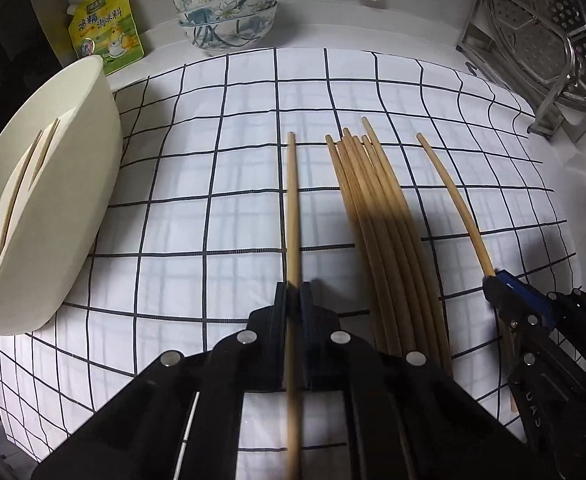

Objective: Organize utensils
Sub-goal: 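Close the left tool on a chopstick while the right tool grasps another chopstick, then carry the left tool's chopstick over the basin while the right tool carries its chopstick there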

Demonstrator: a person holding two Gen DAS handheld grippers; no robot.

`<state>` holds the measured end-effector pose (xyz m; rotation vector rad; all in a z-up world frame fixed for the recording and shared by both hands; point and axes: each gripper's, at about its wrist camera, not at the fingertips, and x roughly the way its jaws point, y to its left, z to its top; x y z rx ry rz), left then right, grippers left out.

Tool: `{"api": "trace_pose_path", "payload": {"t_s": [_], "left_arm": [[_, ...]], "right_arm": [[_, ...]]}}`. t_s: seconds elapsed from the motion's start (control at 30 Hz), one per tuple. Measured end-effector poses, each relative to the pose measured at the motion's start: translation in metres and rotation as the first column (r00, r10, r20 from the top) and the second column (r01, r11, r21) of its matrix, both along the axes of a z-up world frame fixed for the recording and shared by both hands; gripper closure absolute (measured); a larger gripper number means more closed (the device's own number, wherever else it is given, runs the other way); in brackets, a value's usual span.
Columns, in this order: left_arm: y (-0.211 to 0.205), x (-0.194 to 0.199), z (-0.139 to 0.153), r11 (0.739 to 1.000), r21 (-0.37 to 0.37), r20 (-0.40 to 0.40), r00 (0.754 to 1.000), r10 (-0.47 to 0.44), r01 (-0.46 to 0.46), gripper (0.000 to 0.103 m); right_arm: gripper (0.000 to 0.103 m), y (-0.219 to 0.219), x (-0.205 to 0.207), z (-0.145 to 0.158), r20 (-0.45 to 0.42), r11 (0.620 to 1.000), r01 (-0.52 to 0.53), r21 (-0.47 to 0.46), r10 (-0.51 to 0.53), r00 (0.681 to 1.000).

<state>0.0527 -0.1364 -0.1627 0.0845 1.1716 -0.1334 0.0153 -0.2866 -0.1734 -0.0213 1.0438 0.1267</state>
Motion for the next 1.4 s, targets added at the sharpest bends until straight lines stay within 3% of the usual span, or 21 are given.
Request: {"api": "trace_pose_path", "payload": {"t_s": [0.17,0.37,0.6,0.73,0.93,1.1,1.4], "left_arm": [[0.013,0.003,0.006,0.999,-0.047,-0.045,0.999,0.003,-0.005,0.096],[0.043,0.0,0.051,0.991,-0.133,-0.01,1.0,-0.003,0.002,0.096],[0.11,0.012,0.114,0.991,-0.126,0.132,0.989,0.066,-0.049,0.096],[0.161,0.026,0.126,0.988,-0.105,0.148,0.98,0.13,-0.115,0.096],[0.23,0.05,0.119,0.978,-0.091,0.162,0.966,0.201,-0.188,0.096],[0.266,0.071,0.095,0.977,-0.072,0.135,0.968,0.21,-0.201,0.096],[0.29,0.088,0.059,0.983,-0.059,0.067,0.981,0.18,-0.176,0.095]], "right_arm": [[0.097,-0.009,-0.002,0.011,-0.02,0.995,0.05,0.084,-0.049,0.999],[0.097,0.003,-0.003,0.049,0.014,0.984,0.074,0.161,-0.077,0.997],[0.097,0.062,0.025,0.105,0.117,0.978,-0.026,0.207,0.001,0.993],[0.097,0.113,0.056,0.123,0.157,0.967,-0.11,0.231,0.074,0.985],[0.097,0.204,0.101,0.126,0.157,0.942,-0.217,0.255,0.181,0.971],[0.097,0.264,0.126,0.102,0.077,0.936,-0.228,0.269,0.215,0.973],[0.097,0.297,0.146,0.064,-0.035,0.953,-0.16,0.256,0.174,0.984]]}}
